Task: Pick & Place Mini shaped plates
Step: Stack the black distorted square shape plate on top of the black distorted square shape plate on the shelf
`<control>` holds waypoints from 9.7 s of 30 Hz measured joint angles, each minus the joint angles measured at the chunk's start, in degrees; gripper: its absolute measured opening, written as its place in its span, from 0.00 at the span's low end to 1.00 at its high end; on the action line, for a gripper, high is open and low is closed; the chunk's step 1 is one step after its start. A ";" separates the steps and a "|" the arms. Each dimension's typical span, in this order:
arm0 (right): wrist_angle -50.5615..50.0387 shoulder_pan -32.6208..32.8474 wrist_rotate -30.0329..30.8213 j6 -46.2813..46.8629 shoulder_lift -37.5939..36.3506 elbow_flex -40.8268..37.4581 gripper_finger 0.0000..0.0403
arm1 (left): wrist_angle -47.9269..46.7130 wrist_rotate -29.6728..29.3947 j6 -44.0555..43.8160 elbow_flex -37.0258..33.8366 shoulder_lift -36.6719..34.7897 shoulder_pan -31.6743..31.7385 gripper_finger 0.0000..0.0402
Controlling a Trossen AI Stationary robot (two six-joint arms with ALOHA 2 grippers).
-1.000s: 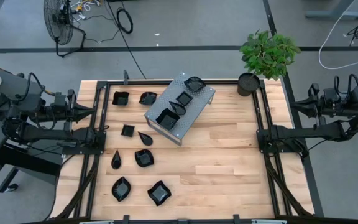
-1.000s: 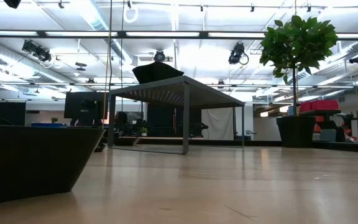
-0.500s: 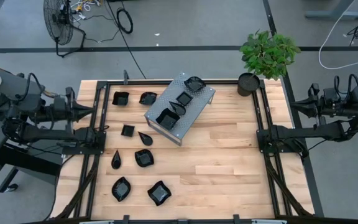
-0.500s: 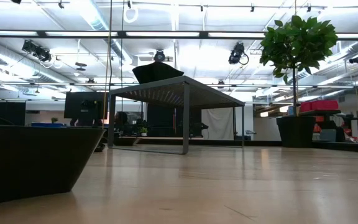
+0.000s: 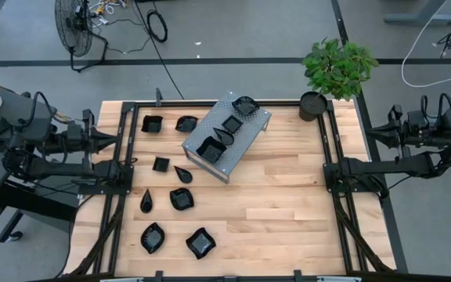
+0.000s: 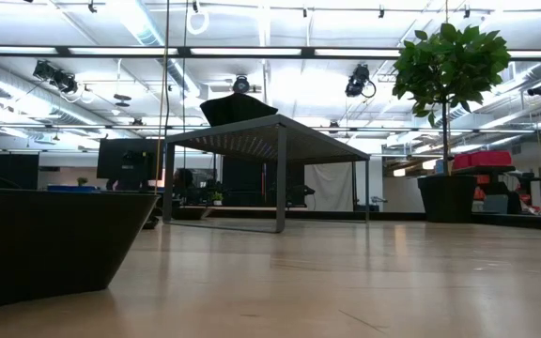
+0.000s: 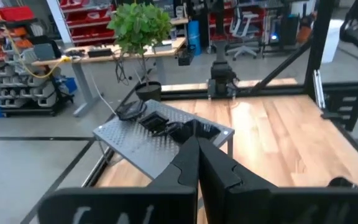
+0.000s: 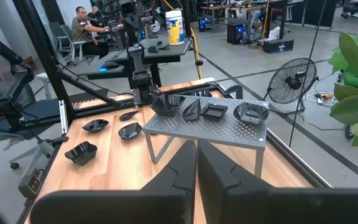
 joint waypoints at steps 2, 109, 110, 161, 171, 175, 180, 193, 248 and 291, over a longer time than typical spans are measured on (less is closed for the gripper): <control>0.00 0.00 0.00 -0.02 0.00 0.00 0.05 | 1.03 0.07 -0.47 0.02 -0.01 0.00 0.01; -0.01 0.00 0.00 -0.03 0.00 -0.02 0.05 | -15.42 4.06 16.24 0.02 37.71 31.52 0.68; -0.01 0.00 0.00 -0.02 0.00 -0.02 0.05 | -15.44 4.10 16.70 0.02 39.06 31.52 0.68; 0.00 0.00 0.00 -0.03 0.00 -0.02 0.05 | -7.22 -10.56 13.49 0.00 84.70 39.84 0.64; -0.01 0.00 0.00 -0.04 0.00 -0.02 0.05 | -5.02 -10.65 13.53 0.00 86.98 42.57 0.63; 0.00 0.00 0.00 -0.03 0.00 -0.02 0.05 | -3.81 -10.76 13.60 0.00 87.15 43.71 0.59; 0.00 0.00 0.00 -0.04 0.00 -0.02 0.05 | -3.41 -10.35 13.97 0.00 87.15 44.50 0.55; 0.00 0.00 0.00 -0.02 0.00 -0.02 0.05 | -0.72 -9.91 14.15 0.00 87.15 44.70 0.49; -0.01 0.00 0.00 -0.03 0.00 -0.02 0.05 | -3.20 -14.38 14.97 0.00 91.50 45.94 0.15; -0.01 0.00 0.00 -0.02 0.00 0.00 0.05 | -13.74 -6.39 12.02 13.17 67.28 30.61 0.01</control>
